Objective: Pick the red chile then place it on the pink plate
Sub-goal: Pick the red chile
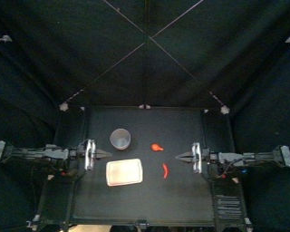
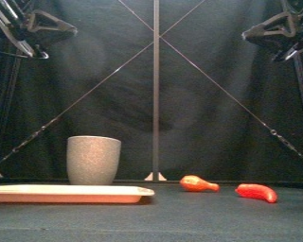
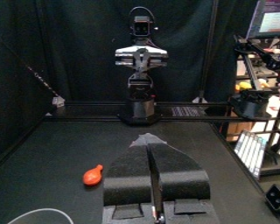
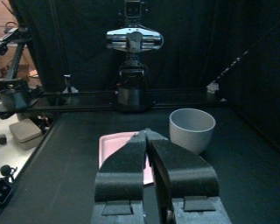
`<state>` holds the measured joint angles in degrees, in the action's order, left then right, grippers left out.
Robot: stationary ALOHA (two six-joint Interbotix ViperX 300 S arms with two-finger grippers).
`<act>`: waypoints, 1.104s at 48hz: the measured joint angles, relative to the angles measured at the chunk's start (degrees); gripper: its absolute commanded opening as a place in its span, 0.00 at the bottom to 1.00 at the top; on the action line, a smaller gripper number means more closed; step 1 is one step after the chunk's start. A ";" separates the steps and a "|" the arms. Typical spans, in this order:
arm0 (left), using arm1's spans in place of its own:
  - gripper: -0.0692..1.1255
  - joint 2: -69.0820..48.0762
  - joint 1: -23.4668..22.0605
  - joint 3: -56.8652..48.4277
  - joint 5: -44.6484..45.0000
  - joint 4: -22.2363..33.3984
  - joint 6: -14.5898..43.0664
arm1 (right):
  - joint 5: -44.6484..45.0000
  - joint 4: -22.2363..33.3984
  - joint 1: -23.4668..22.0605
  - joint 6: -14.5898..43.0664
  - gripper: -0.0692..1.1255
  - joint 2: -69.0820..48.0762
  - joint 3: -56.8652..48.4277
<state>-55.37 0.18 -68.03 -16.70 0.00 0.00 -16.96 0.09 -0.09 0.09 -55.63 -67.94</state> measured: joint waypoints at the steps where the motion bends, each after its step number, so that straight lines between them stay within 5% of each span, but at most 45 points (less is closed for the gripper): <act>1: 0.00 0.00 -0.09 -0.09 0.00 0.00 0.00 | -0.09 -0.18 0.00 -0.09 0.06 0.09 -0.09; 16: 0.05 -0.62 0.18 -1.23 -0.09 0.00 0.00 | 8.35 -21.27 0.44 10.99 0.30 10.46 -2.11; 34: 0.05 -0.70 0.18 -1.23 0.00 -0.35 0.00 | 16.96 -24.35 0.09 16.70 0.87 28.21 4.57; 53: 0.05 -0.70 0.18 -1.23 0.09 -0.35 0.00 | 22.15 -25.14 -1.76 16.96 0.88 44.03 10.28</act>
<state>-56.07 0.35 -69.26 -16.61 -0.35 0.00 5.19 -25.05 -1.85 17.05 -11.60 -57.66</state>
